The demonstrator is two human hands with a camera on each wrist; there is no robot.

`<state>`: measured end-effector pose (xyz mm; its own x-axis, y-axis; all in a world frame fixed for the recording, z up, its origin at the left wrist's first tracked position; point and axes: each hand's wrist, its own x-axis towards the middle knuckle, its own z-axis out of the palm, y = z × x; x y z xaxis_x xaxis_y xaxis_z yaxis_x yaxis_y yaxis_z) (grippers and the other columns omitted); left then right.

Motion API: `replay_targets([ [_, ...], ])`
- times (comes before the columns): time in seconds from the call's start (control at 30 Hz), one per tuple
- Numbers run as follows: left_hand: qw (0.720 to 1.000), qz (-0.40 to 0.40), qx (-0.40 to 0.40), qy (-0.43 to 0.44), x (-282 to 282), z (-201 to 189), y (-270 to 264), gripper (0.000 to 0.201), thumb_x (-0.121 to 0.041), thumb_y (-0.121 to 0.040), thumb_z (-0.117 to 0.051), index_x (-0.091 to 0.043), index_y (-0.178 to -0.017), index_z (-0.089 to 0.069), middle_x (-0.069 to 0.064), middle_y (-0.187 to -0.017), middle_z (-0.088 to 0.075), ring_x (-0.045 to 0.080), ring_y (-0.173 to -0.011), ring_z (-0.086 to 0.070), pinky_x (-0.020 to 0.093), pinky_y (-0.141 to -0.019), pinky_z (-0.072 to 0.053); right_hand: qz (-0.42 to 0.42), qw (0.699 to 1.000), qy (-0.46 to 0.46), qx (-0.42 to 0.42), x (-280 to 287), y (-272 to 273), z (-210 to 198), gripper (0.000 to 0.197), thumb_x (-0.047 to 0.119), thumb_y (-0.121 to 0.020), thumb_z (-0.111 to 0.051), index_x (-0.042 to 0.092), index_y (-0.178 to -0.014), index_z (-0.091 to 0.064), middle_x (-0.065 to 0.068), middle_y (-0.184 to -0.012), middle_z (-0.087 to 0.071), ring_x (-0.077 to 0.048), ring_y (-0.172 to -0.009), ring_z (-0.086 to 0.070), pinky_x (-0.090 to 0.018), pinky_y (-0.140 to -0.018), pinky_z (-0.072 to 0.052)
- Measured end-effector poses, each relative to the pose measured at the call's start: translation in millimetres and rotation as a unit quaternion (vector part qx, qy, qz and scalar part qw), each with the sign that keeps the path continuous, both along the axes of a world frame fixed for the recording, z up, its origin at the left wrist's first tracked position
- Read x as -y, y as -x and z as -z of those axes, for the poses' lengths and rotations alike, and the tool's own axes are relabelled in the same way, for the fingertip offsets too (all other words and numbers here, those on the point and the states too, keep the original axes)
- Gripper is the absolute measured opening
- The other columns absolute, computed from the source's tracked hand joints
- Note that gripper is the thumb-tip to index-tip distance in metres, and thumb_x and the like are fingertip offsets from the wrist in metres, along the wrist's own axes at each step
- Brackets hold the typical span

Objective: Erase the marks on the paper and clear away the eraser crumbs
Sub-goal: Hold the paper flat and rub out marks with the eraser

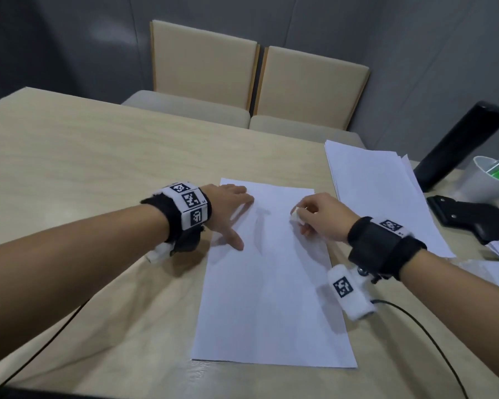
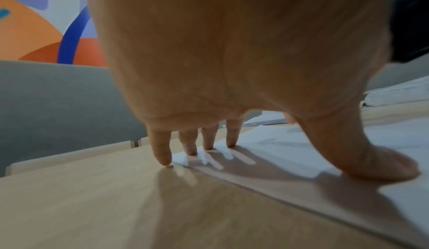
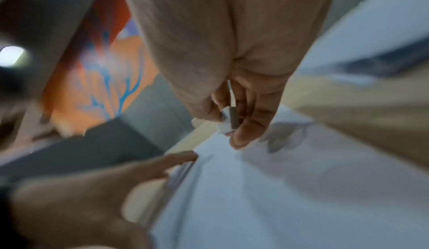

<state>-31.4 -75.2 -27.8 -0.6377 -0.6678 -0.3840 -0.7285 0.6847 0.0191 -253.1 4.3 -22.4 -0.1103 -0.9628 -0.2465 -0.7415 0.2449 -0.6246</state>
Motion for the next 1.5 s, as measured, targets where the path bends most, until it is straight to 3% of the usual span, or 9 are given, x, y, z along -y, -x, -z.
replay_targets([
  [0.1,0.999,-0.012,0.011,-0.028,3,3,-2,0.120,-0.072,-0.064,-0.069,-0.024,-0.155,-0.007,-0.002,-0.163,-0.006,0.018,-0.150,-0.008,0.048,-0.117,-0.025,0.004,0.993,-0.049,0.110,-21,1,9,0.023,0.011,-0.096,-0.048,0.004,-0.089,-0.068,-0.011,-0.079,-0.061,-0.019,-0.062,-0.051,-0.025,-0.055,-0.044],
  [0.23,0.999,-0.019,0.032,-0.040,2,6,0,0.128,-0.076,-0.060,-0.069,-0.028,-0.154,0.003,-0.002,-0.164,0.008,0.020,-0.151,0.003,0.051,-0.118,-0.019,-0.007,0.996,-0.039,0.085,-37,3,20,0.025,0.023,-0.099,-0.052,0.000,-0.101,-0.061,0.000,-0.065,-0.056,-0.007,-0.049,-0.045,-0.018,-0.049,-0.037],
  [0.4,0.997,0.017,0.076,0.003,0,5,9,0.132,-0.087,-0.054,-0.060,-0.025,-0.154,-0.001,0.010,-0.161,-0.010,0.032,-0.147,-0.014,0.053,-0.120,-0.009,-0.059,0.994,-0.052,0.070,-39,-1,16,0.029,0.025,-0.101,-0.049,-0.001,-0.097,-0.061,0.013,-0.053,-0.056,-0.003,-0.041,-0.042,-0.014,-0.044,-0.033],
  [0.53,0.998,0.023,0.052,0.007,1,4,13,0.129,-0.085,-0.051,-0.065,-0.017,-0.150,-0.018,0.011,-0.155,-0.023,0.029,-0.143,-0.024,0.051,-0.115,-0.025,-0.114,0.991,-0.021,0.071,-28,-9,14,0.018,0.023,-0.095,-0.059,0.006,-0.095,-0.063,-0.003,-0.061,-0.058,-0.021,-0.055,-0.051,-0.029,-0.056,-0.043],
  [0.77,0.997,0.003,0.064,-0.046,-4,7,11,0.145,-0.082,-0.047,-0.070,-0.023,-0.153,0.009,0.003,-0.161,0.014,0.026,-0.150,0.009,0.056,-0.117,-0.020,-0.139,0.990,0.017,0.021,12,-22,18,0.017,0.026,-0.089,-0.064,0.010,-0.092,-0.060,-0.004,-0.064,-0.063,-0.012,-0.045,-0.051,-0.026,-0.053,-0.044],
  [0.9,0.995,0.003,0.089,-0.042,-4,9,14,0.150,-0.085,-0.046,-0.067,-0.024,-0.151,0.022,0.005,-0.160,0.025,0.028,-0.149,0.017,0.056,-0.119,-0.012,-0.149,0.988,0.024,0.027,25,-29,18,0.016,0.022,-0.091,-0.061,0.007,-0.092,-0.056,-0.013,-0.071,-0.070,-0.022,-0.049,-0.055,-0.028,-0.048,-0.047],
  [1.13,0.993,0.004,0.111,-0.037,-2,10,17,0.155,-0.089,-0.043,-0.063,-0.020,-0.149,0.026,0.009,-0.158,0.030,0.029,-0.148,0.018,0.057,-0.119,-0.012,-0.284,0.956,-0.061,0.026,-16,-32,10,0.011,0.023,-0.090,-0.065,0.013,-0.087,-0.063,-0.010,-0.066,-0.069,-0.016,-0.047,-0.053,-0.026,-0.053,-0.047],
  [1.33,0.993,-0.002,0.102,-0.052,-3,9,16,0.155,-0.089,-0.040,-0.063,-0.024,-0.149,0.026,0.008,-0.158,0.029,0.029,-0.148,0.019,0.058,-0.119,-0.010,-0.226,0.969,0.085,-0.052,14,-35,14,0.008,0.024,-0.089,-0.061,0.020,-0.084,-0.056,-0.004,-0.062,-0.067,-0.009,-0.047,-0.055,-0.026,-0.060,-0.045],
  [1.5,0.991,-0.007,0.124,-0.042,-6,6,18,0.153,-0.088,-0.043,-0.062,-0.022,-0.148,0.028,0.007,-0.157,0.031,0.028,-0.148,0.020,0.059,-0.118,-0.011,-0.317,0.944,0.001,-0.089,-21,-32,10,0.009,0.028,-0.089,-0.065,0.025,-0.081,-0.060,0.006,-0.054,-0.052,-0.009,-0.052,-0.046,-0.017,-0.053,-0.036],
])
